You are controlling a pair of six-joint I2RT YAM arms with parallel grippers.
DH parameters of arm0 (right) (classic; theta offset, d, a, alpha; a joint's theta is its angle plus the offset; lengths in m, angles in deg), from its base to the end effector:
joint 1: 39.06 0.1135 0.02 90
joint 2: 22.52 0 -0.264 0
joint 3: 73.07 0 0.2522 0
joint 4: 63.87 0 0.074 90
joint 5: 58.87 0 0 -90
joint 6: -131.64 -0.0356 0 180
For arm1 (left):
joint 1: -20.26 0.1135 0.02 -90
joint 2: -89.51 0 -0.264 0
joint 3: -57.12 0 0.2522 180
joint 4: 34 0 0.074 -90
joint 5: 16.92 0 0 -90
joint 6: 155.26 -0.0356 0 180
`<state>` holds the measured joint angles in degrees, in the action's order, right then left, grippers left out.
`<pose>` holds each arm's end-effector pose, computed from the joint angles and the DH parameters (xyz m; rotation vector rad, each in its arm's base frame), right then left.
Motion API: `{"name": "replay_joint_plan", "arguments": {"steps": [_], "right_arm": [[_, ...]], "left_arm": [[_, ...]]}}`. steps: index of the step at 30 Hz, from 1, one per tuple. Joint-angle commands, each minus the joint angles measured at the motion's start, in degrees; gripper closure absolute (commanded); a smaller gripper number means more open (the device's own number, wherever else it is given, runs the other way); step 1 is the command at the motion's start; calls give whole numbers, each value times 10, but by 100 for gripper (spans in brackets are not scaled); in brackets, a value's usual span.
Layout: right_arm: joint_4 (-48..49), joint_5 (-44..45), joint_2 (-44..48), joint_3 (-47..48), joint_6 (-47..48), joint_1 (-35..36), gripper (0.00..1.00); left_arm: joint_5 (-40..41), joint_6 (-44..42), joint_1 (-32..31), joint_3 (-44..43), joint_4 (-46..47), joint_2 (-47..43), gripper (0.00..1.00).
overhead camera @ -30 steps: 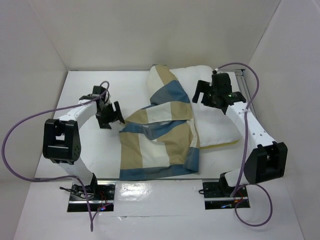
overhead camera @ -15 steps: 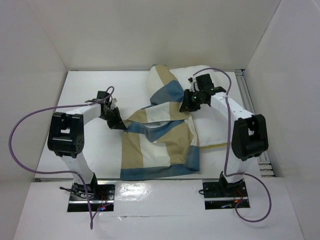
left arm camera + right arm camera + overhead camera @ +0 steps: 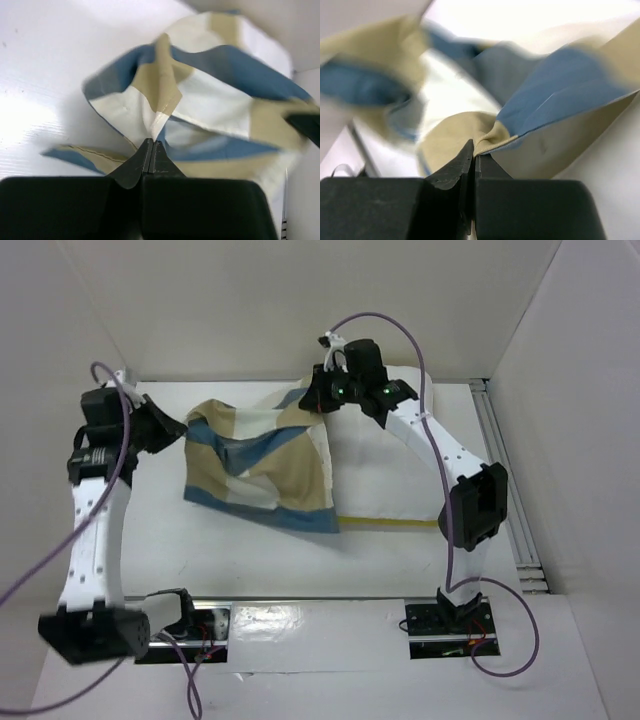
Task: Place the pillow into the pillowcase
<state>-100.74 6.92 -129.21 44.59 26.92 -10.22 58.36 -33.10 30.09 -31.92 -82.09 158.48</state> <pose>0.3777 0.2246 0.3679 -0.5331 2.0310 0.8980 0.2556 0.0351 0.3955 -0.5930 1.9944 -0.5042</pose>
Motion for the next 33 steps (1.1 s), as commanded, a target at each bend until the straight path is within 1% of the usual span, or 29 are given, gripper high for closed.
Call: {"name": "replay_joint_plan", "arguments": {"steps": [1, 2, 3, 4, 5, 6, 7, 8, 9, 10, 11, 12, 13, 15, 16, 17, 18, 19, 20, 21, 23, 25, 26, 28, 29, 30, 31, 32, 33], "right_arm": [[28, 30, -76, 96, -2, -34, 100], [17, 39, -112, 135, -10, -40, 98], [5, 45, -193, 228, -26, -54, 84], [-57, 45, -235, 289, -35, -61, 41], [-102, 25, -275, 358, -40, -69, 27], [-145, -7, -320, 452, -40, -74, 19], [-183, -8, -321, 453, -40, -74, 12], [-184, 6, -298, 428, -32, -74, 10], [-172, 25, -265, 376, -23, -64, 7], [-143, 75, -173, 228, -13, -49, 2], [-87, 99, -124, 153, -13, -49, 0], [-64, 123, -80, 88, -13, -42, 0], [-49, 154, -7, -14, -27, -42, 0], [-46, 183, 45, -81, -33, -42, 0], [-53, 205, 88, -111, -33, -34, 0], [-60, 236, 108, -166, -25, -18, 0], [-81, 265, 125, -191, -25, -8, 0], [-81, 292, 159, -218, -25, 6, 0], [-86, 317, 172, -270, -25, 28, 0], [-86, 329, 184, -293, -36, 40, 0], [-72, 323, 199, -354, -57, 73, 0], [-45, 323, 199, -379, -72, 95, 0], [-45, 323, 170, -379, -86, 112, 0], [-34, 342, 139, -373, -87, 130, 0], [-33, 356, 123, -373, -94, 137, 2], [-25, 379, 93, -365, -94, 142, 8], [-25, 394, 78, -360, -94, 142, 38], [-36, 412, 65, -360, -94, 142, 63], [-53, 461, 56, -350, -113, 142, 87]], "left_arm": [[24, 30, -8, 44, -56, -69, 100], [12, 40, -8, 76, -47, -77, 100], [-1, 40, -8, 89, -40, -77, 100], [-12, 40, -8, 89, -40, -60, 58], [-18, 40, -8, 89, -51, -41, 40], [-18, 16, -8, 64, -79, -5, 27], [-10, 8, -8, 51, -88, 9, 19], [-5, 3, -8, 42, -88, 17, 13], [6, 3, -8, 34, -88, 22, 11], [11, 3, -8, 27, -83, 22, 11], [16, 3, -13, 27, -78, 22, 11], [28, 3, -18, 33, -73, 22, 11], [35, 3, -18, 33, -66, 22, 10], [35, 8, -18, 42, -55, 43, 11], [35, 8, -23, 47, -55, 54, 11], [35, 8, -24, 47, -55, 61, 12], [27, 8, -24, 54, -55, 67, 14], [27, 8, -29, 67, -48, 72, 14], [27, 8, -36, 73, -48, 72, 14], [27, 15, -36, 80, -37, 72, 14], [27, 15, -46, 86, -24, 78, 15], [33, 15, -54, 86, -24, 85, 16], [33, 15, -60, 86, -24, 92, 16], [38, 15, -60, 91, -24, 97, 16], [44, 15, -60, 98, -24, 97, 16], [44, 20, -60, 107, -24, 97, 16], [51, 20, -60, 107, -24, 97, 16], [51, 20, -60, 114, -24, 97, 16], [58, 20, -60, 114, -24, 97, 16]]}}
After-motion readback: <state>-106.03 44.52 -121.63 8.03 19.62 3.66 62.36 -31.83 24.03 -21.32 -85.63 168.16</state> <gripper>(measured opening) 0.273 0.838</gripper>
